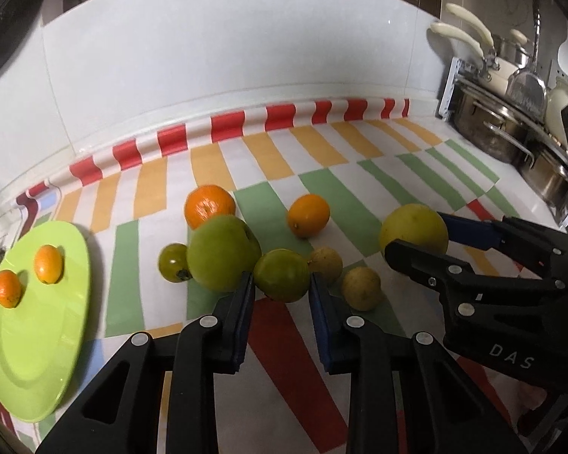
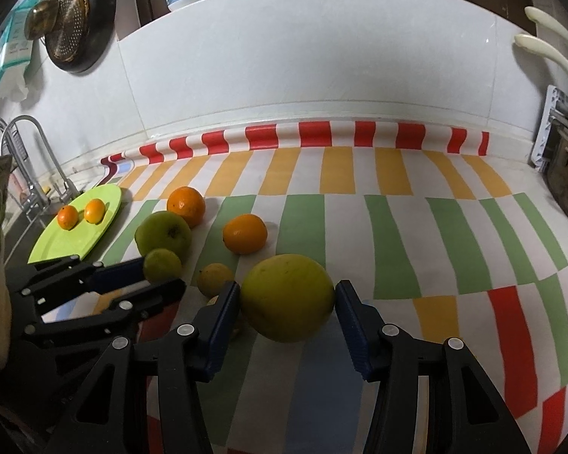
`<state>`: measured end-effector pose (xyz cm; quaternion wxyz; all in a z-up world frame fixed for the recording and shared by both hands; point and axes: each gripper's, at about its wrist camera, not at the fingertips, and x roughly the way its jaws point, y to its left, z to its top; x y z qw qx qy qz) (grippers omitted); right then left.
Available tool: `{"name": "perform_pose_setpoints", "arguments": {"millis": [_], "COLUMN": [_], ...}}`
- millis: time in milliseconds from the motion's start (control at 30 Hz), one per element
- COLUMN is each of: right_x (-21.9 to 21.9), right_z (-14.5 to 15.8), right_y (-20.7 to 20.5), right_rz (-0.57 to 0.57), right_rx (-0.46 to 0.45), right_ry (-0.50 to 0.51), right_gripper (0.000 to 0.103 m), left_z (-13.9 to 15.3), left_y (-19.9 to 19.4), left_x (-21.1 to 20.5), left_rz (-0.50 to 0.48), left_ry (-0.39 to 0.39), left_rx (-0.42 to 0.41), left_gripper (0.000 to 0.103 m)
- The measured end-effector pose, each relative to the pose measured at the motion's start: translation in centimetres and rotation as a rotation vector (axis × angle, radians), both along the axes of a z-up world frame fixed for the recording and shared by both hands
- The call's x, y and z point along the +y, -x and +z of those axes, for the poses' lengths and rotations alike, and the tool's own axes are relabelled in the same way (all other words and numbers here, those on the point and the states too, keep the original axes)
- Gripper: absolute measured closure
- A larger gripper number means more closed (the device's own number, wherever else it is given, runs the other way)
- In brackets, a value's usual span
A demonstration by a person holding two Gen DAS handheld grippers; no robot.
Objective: Organize fruits
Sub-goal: 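Grasp a small green lime with the left tool while the right tool grasps the grapefruit, then carry the lime and the grapefruit over the green plate and lower them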
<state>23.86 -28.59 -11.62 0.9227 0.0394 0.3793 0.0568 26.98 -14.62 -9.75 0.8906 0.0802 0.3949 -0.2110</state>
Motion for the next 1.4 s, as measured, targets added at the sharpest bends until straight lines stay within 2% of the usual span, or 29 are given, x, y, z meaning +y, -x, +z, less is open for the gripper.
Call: {"name": "perform_pose_setpoints", "arguments": {"millis": [500, 1000, 1400], "right_x": [2.4, 8.5, 14.2], "right_z": [4.4, 7.2, 8.5], "right_y": [4.0, 7.1, 7.4], "right_rz": [0.03, 0.111, 0.187], "right_rx": [-0.084, -0.159, -0.201], "right_ry": [0.016, 0.013, 0.009], "right_gripper": [0.05, 0.05, 0.05], "left_z": [4.6, 7.3, 8.4], "left_y": [4.4, 8.8, 10.0], "left_x": [4.1, 10.5, 16.6], "left_rz": [0.076, 0.17, 0.256], "left_ry": [0.063, 0.08, 0.069], "left_rx": [-0.076, -0.138, -0.177], "left_gripper": [0.074, 0.074, 0.074]}}
